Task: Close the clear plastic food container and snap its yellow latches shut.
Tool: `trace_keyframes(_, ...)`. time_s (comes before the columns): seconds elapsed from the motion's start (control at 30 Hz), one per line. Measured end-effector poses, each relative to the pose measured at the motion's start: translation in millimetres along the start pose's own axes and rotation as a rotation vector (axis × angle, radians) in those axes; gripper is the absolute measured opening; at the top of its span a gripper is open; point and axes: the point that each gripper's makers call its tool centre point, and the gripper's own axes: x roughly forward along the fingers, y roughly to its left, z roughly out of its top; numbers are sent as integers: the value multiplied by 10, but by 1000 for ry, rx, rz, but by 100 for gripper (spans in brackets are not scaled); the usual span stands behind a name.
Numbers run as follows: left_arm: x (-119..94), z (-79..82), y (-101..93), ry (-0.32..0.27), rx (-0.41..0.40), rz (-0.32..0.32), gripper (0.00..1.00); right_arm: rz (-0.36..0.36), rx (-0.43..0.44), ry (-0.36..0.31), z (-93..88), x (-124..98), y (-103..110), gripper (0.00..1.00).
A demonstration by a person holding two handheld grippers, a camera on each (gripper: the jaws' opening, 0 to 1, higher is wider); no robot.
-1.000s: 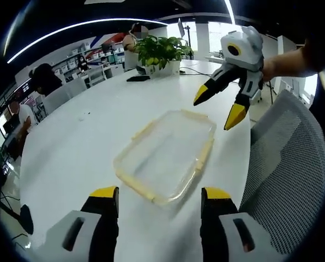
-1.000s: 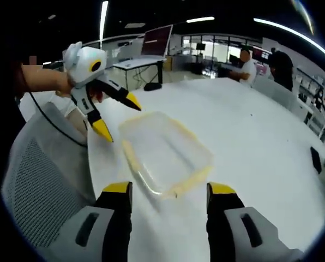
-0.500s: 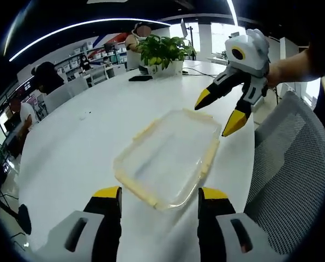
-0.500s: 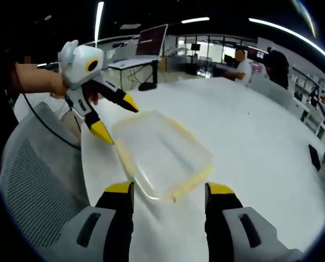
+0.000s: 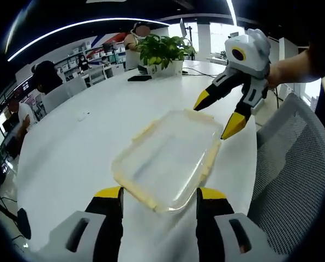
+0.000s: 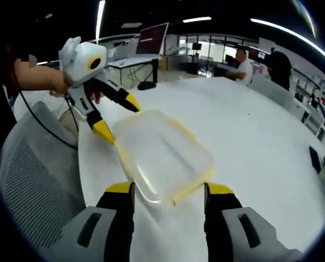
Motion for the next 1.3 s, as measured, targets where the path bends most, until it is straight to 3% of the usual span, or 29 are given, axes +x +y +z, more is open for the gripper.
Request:
trace_keyframes(0.73,244,173,275,13,-1,12,48,-3,-20,20,86,150,-387,48)
trace_keyframes(1.3,343,229,415,18,-13,17,48,4,-34,49,126,246,-559,48)
